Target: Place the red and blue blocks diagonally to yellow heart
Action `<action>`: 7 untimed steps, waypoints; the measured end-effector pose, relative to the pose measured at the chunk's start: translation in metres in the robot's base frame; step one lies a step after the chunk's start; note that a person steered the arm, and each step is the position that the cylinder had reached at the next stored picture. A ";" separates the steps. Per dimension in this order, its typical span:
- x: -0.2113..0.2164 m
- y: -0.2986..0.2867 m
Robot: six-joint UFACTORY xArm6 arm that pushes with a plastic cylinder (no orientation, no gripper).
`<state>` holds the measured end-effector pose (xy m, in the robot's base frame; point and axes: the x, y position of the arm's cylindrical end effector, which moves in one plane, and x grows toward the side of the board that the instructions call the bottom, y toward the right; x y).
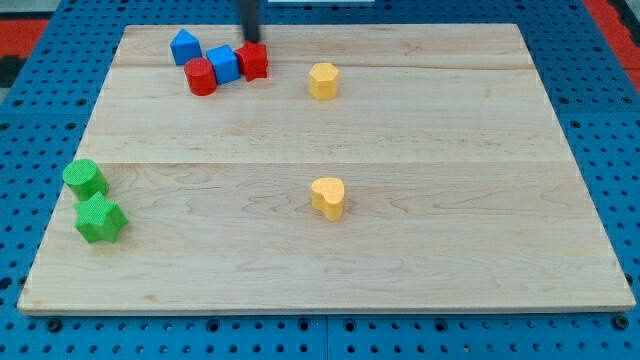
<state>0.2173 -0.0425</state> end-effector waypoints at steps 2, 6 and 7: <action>0.043 -0.024; 0.139 -0.131; 0.123 -0.160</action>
<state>0.3404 -0.2022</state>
